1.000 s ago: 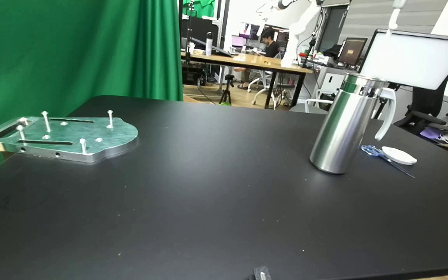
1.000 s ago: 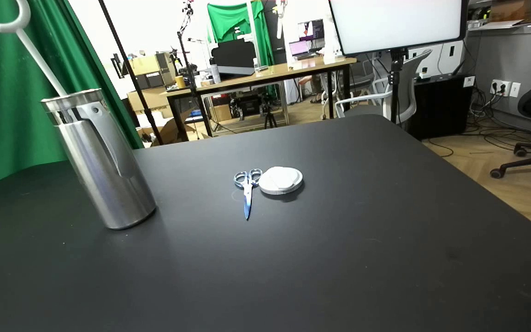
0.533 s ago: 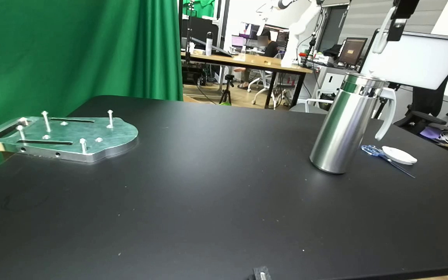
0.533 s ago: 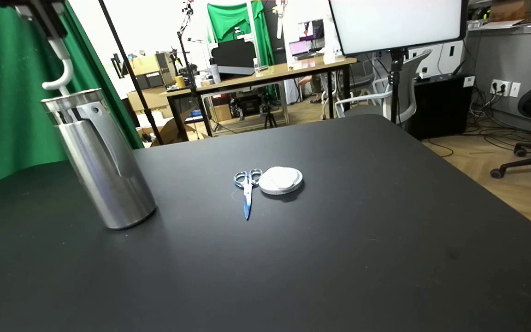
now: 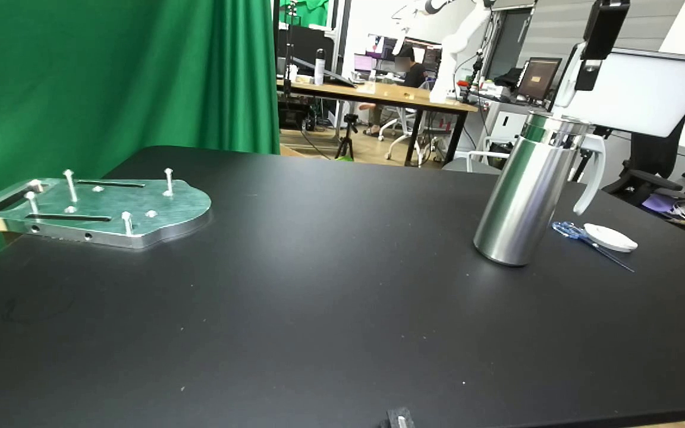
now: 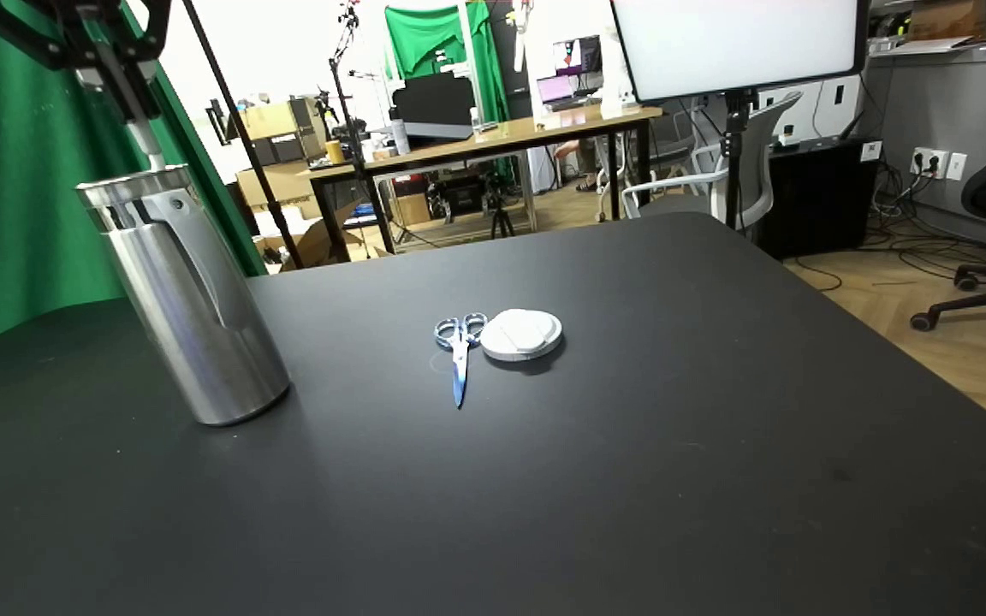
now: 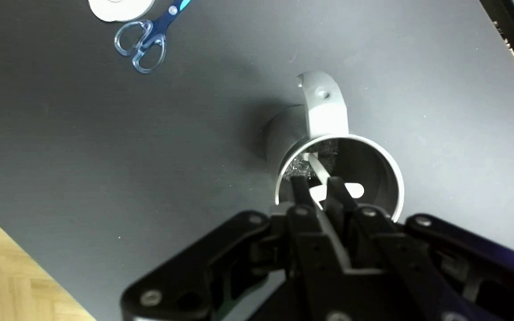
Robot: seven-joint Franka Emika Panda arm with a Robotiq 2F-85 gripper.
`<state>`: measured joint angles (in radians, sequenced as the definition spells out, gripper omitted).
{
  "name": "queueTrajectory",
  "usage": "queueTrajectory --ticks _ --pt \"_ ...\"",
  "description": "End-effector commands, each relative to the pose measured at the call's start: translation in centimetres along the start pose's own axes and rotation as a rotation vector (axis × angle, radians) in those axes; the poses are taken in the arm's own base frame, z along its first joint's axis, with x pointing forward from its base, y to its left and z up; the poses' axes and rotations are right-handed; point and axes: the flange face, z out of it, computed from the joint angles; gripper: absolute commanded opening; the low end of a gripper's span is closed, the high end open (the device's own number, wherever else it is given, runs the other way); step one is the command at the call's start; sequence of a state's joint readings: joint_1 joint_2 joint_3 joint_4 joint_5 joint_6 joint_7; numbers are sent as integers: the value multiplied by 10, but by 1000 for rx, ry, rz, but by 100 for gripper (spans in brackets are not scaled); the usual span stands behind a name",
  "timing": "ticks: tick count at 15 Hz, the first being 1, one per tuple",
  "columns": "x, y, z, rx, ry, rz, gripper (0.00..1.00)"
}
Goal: Use the brush to clean the silver thermos
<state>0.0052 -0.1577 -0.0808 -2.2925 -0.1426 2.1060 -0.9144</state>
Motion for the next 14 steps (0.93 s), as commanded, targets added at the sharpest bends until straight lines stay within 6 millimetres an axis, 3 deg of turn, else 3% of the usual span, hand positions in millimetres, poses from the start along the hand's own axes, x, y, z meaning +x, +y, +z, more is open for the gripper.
queueTrajectory --ticks 1,10,14 --pt "-4 -7 -31 -37 15 8 4" --pt "-18 -30 -93 -114 54 1 4" --pt "-21 -30 -100 -136 67 5 4"
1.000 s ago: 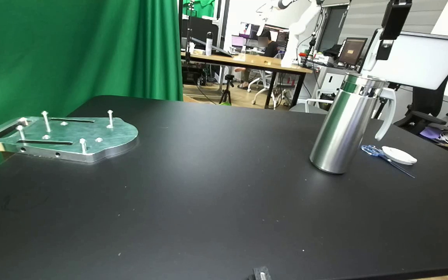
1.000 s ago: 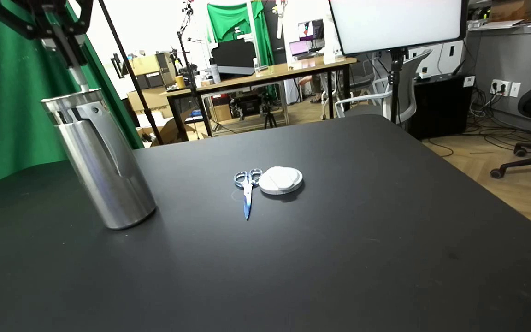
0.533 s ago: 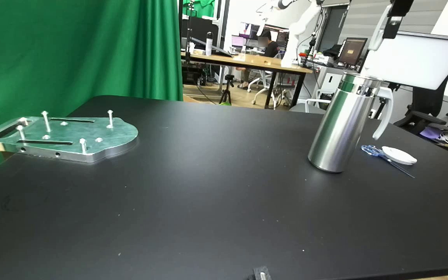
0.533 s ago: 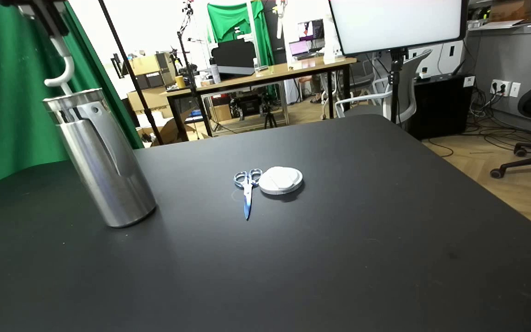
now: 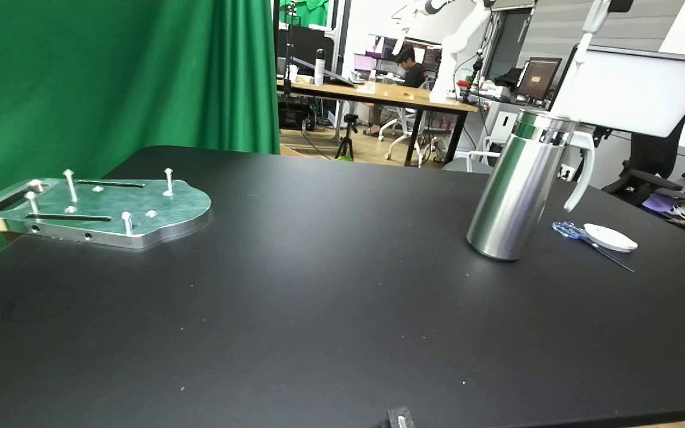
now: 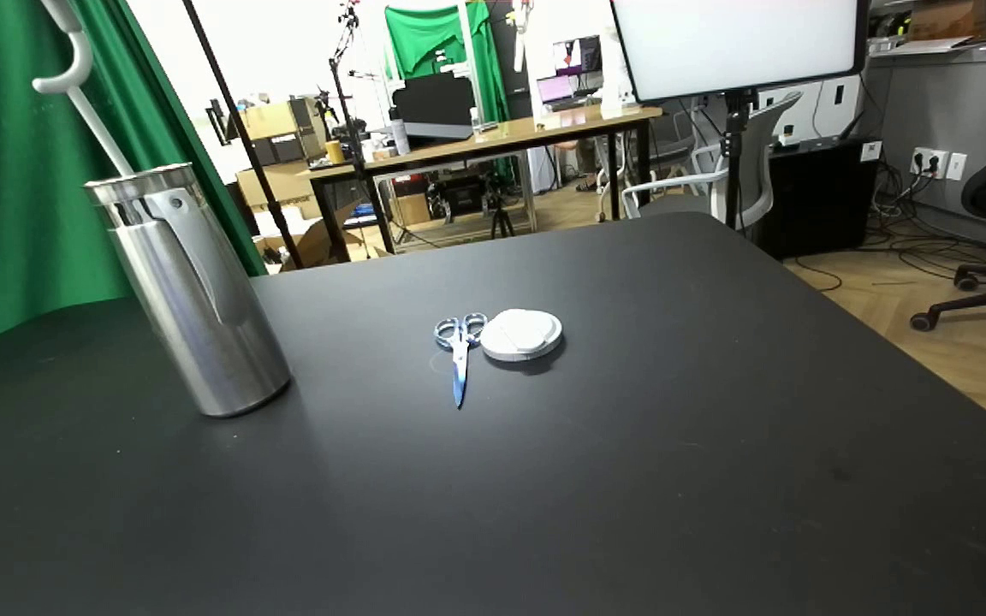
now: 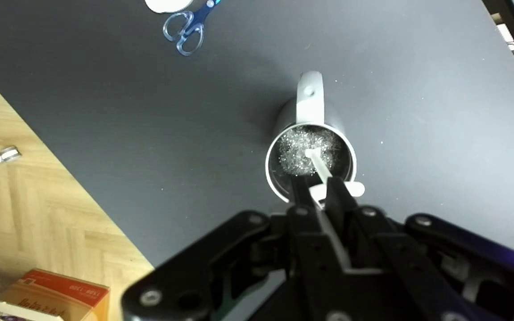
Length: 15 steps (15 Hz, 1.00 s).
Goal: Use the brush to clean the silver thermos
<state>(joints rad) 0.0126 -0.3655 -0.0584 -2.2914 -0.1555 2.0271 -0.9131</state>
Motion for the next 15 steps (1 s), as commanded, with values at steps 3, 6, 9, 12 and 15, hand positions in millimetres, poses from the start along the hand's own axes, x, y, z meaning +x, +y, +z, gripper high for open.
queueTrajectory --ticks 3,6,9,12,15 --pt "-1 10 6 1 -13 32 4" --pt "0 18 27 29 -33 46 4" --pt "2 27 54 64 -57 56 4" --pt "5 32 77 96 -79 59 4" --pt "7 34 87 110 -90 55 4"
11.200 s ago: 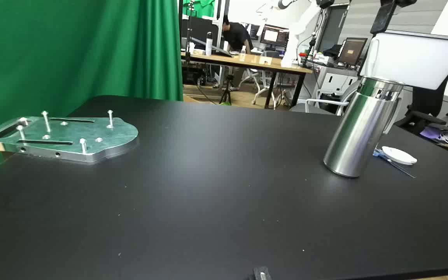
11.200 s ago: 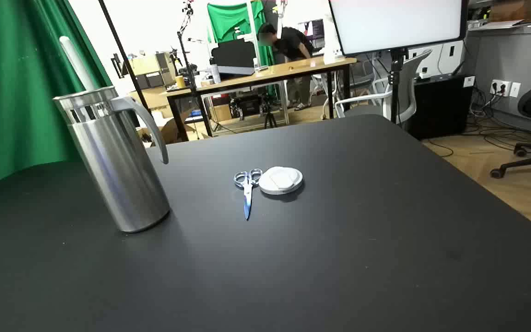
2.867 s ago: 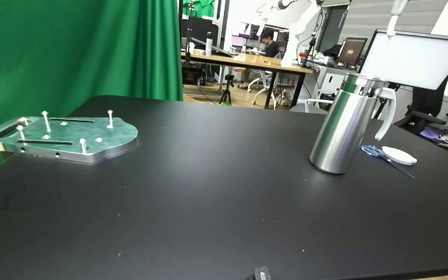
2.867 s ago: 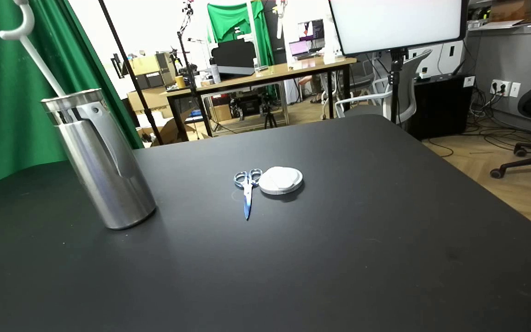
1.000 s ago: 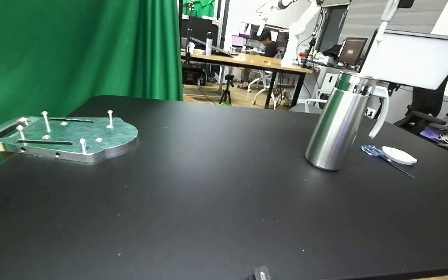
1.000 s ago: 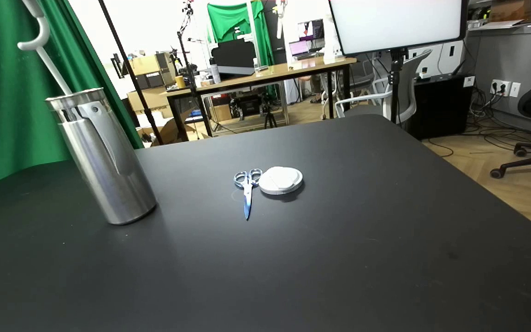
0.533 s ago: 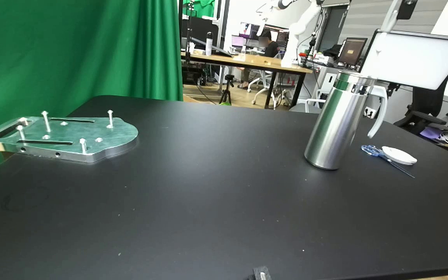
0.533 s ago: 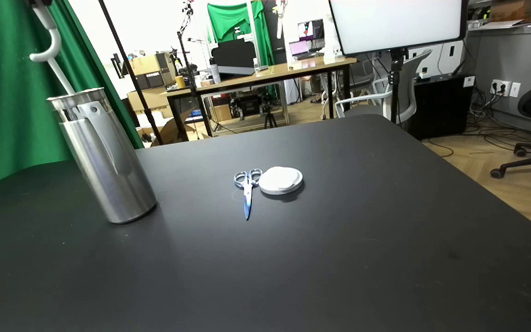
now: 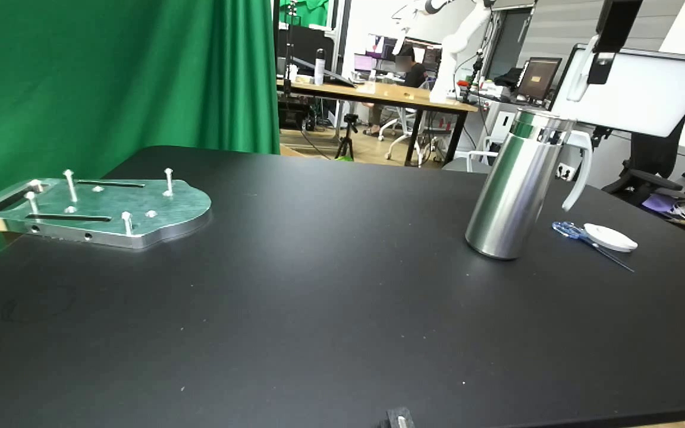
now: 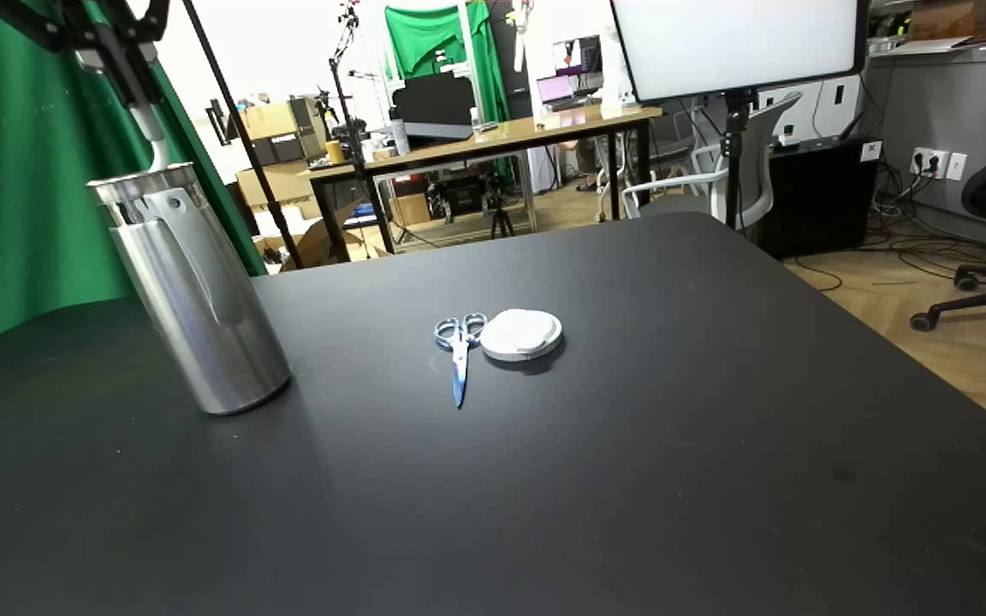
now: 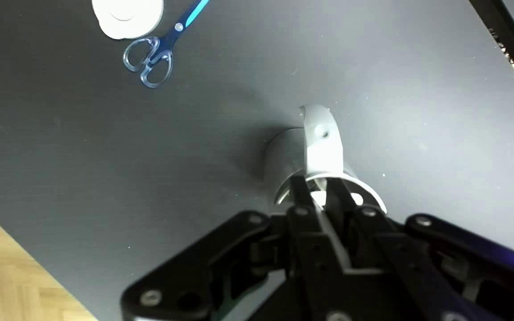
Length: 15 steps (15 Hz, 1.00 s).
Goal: Use the brush to clean the silver thermos
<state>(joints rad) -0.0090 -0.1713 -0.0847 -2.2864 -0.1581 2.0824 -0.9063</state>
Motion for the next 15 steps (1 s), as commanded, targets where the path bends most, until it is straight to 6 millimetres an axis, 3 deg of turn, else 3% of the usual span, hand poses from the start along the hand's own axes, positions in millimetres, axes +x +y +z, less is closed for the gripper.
queueTrajectory --ticks 1,5,15 --pt "5 9 -2 1 -7 25 4" --pt "2 4 -23 -29 15 20 4" --pt "-15 -27 -108 -166 132 1 4"
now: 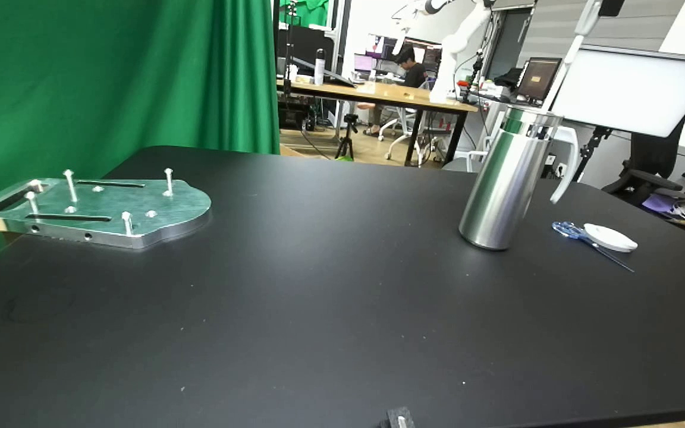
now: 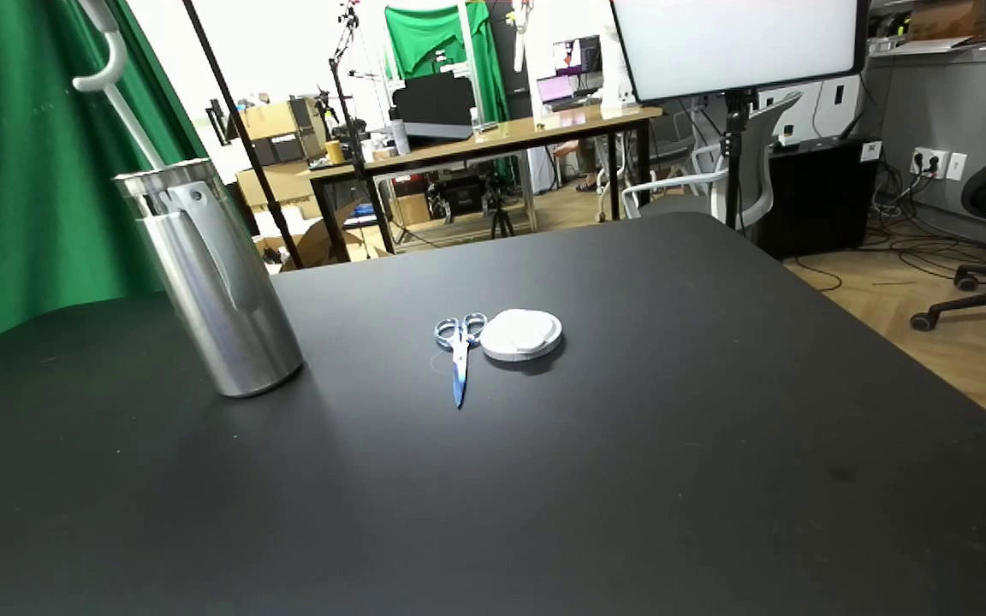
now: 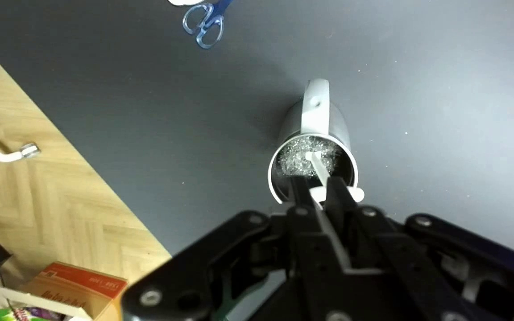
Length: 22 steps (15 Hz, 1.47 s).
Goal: Use the brush to clean the silver thermos
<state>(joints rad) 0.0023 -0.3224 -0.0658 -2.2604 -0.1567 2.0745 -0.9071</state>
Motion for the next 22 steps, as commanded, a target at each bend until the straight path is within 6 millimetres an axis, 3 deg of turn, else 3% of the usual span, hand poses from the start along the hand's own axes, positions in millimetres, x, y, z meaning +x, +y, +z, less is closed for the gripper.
queueTrajectory --ticks 1,4,11,15,18,22 --pt "-5 -7 -28 -31 28 9 4" --pt "-3 2 -15 3 17 22 4" --pt "6 28 63 131 -40 70 4" --pt "14 34 92 178 -79 72 4" --pt "19 36 100 194 -91 70 4" --pt "19 32 77 159 -92 62 4"
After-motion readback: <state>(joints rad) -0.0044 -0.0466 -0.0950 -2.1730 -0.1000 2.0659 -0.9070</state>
